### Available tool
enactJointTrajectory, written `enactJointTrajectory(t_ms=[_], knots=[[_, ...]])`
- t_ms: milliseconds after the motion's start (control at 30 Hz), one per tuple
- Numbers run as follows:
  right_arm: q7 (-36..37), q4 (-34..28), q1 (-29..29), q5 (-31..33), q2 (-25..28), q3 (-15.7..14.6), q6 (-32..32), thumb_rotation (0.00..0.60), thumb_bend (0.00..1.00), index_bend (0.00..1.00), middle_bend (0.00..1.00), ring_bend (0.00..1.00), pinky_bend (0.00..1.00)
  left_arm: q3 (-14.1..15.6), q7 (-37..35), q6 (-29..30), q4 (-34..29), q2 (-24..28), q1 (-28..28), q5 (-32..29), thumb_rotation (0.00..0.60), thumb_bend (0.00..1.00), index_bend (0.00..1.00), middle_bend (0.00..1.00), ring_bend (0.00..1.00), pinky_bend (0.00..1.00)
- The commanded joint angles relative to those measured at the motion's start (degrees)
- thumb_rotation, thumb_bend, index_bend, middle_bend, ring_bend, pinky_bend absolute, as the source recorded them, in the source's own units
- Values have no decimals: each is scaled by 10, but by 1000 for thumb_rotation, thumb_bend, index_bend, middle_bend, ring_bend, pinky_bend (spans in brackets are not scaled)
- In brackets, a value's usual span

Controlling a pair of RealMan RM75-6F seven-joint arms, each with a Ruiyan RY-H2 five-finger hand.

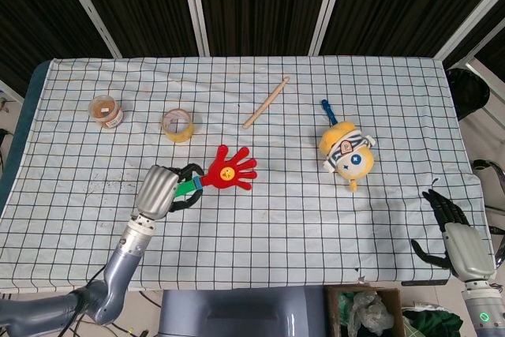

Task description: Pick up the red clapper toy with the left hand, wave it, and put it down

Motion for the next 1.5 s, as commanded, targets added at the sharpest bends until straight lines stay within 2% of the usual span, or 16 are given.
enactJointTrajectory(t_ms=[33,233,367,533,600,667,800,900,1033,1133,1233,1300,1367,1467,1500], knots=[[0,0,0,0,0,0,0,600,285,0,0,0,56,5,-67,64,-13,7,14,57,600,737,638,853,794,978],[-2,0,0,2,0,0,0,600,285,0,0,0,56,7,-180,147,-17,16,27,124,600,736,637,853,794,978],[-2,-1,0,3,-1,1,-1,600,286,0,0,0,56,8,-238,200,7,15,36,155,600,735,636,853,794,978],[-5,-1,0,3,-1,1,-1,600,286,0,0,0,56,7,-252,190,40,21,40,141,600,725,645,854,794,978],[-5,-1,0,3,-1,1,0,600,285,0,0,0,56,5,-233,170,42,25,43,121,600,714,651,857,796,978],[-5,-1,0,4,-2,1,0,600,286,0,0,0,56,-2,-168,123,24,35,49,71,600,708,652,858,796,978],[-5,-1,0,3,-1,1,0,600,286,0,0,0,56,-27,68,20,-84,70,61,-83,600,705,653,859,796,983],[-3,-1,-1,2,-1,1,0,600,286,0,0,0,56,-44,231,-9,-158,94,62,-190,600,701,652,859,796,985],[-2,-1,-1,2,0,0,0,600,287,0,0,0,56,-60,365,6,-209,98,58,-274,600,686,651,858,796,986],[-1,-2,-1,1,0,0,0,600,287,0,0,0,56,-69,415,24,-231,90,54,-309,600,676,648,856,795,986],[-1,-2,-1,2,0,0,-1,600,287,0,0,0,56,-73,435,31,-243,85,51,-324,600,663,643,853,795,986],[-1,-2,-1,2,0,0,-1,600,287,0,0,0,56,-76,427,30,-252,84,50,-323,600,655,644,854,795,984],[-1,-2,0,3,0,0,-1,600,286,0,0,0,56,-79,385,23,-258,82,51,-302,600,656,646,854,795,980],[-1,-2,0,3,0,0,-2,600,286,0,0,0,56,-80,232,11,-250,79,60,-212,600,653,647,854,795,971],[-1,-2,0,3,0,0,-2,600,287,0,0,0,56,-78,160,15,-239,76,64,-165,600,653,647,854,795,968]])
